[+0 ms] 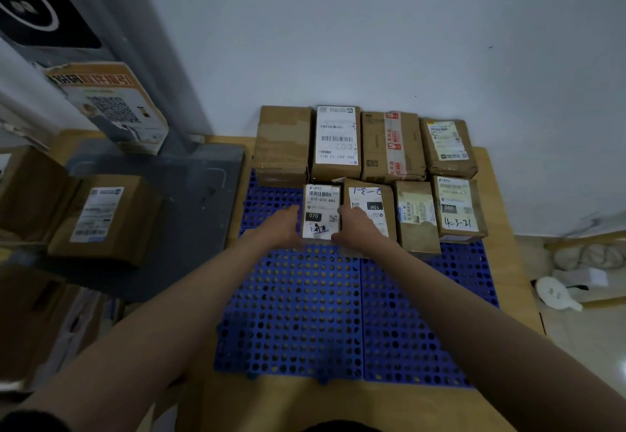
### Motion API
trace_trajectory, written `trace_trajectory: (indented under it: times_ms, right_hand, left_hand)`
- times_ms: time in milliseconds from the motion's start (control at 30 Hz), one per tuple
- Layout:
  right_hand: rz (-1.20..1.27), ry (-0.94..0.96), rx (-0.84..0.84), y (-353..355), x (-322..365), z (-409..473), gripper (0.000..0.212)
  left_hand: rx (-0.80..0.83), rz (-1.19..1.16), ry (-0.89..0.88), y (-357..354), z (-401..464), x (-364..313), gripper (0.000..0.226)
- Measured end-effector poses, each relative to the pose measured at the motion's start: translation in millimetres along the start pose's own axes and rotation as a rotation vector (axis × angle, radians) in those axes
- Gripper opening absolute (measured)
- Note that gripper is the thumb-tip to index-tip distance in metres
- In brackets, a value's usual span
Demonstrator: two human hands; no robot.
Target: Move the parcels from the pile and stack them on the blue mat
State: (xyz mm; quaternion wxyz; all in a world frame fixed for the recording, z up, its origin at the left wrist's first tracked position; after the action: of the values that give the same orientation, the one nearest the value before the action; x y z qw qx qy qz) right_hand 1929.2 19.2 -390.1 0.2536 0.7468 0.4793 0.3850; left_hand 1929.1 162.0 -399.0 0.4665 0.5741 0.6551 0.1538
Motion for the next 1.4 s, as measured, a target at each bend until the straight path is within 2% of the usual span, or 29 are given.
trace_trajectory:
  times_ms: [233,333,600,800,1000,1133,1233,1333,1400]
  right_hand:
    - [-0.177,0.079,0.025,-7.2,23.7,-67.0,0.057]
    - [-0.306,0.145,0.053,-17.7,39.4,-99.3,0.062]
    - [-0.412,0.234,0.115,-53.8,77.5,-166.3,0.047]
    - [-0.392,0.256,0.123,-74.9,98.3,-204.1,0.047]
    - [-0.314,0.217,0.112,-107.9,115.4,-242.2,0.054]
    - [-0.298,0.192,0.119,-151.1,132.6,-268.2,0.054]
    - [-0.271,0.184,0.142,-186.1,149.4,-286.1,0.05]
    - [-0.237,0.161,0.129,-214.0,163.3,-298.9,0.054]
    - [-0.21,0.142,0.118,-229.3,170.4,-304.5,0.056]
  left_hand:
    - [0.047,0.144,-0.002,3.1,-69.1,3.9,0.066]
    - [0.049,0.168,-0.01,1.8,-110.9,9.3,0.061]
    - [0.003,0.197,0.046,-6.2,-203.0,45.3,0.061]
    - [-0.022,0.237,0.058,-10.3,-250.0,63.1,0.046]
    - [-0.107,0.16,0.015,-19.4,-296.5,87.3,0.052]
    - [-0.154,0.105,0.012,-37.7,-334.8,119.7,0.046]
    - [-0.152,0.133,0.03,-48.4,-361.9,149.6,0.055]
    - [-0.166,0.139,0.027,-53.5,-383.4,175.6,0.059]
    - [-0.162,0.131,0.021,-57.5,-395.9,188.9,0.05]
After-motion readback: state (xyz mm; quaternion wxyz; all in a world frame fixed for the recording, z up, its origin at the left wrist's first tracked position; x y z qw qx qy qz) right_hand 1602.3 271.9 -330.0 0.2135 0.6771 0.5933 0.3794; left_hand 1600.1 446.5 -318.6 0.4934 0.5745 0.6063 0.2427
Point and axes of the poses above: each hand's wrist, its own z-axis towards the middle knuckle, its own y-axis out of the back of the hand, x = y × z, the point moved 9 cm from there along z, towards the middle knuckle, and after that the axes turned 10 degrees about -y, right-handed, at the moved point
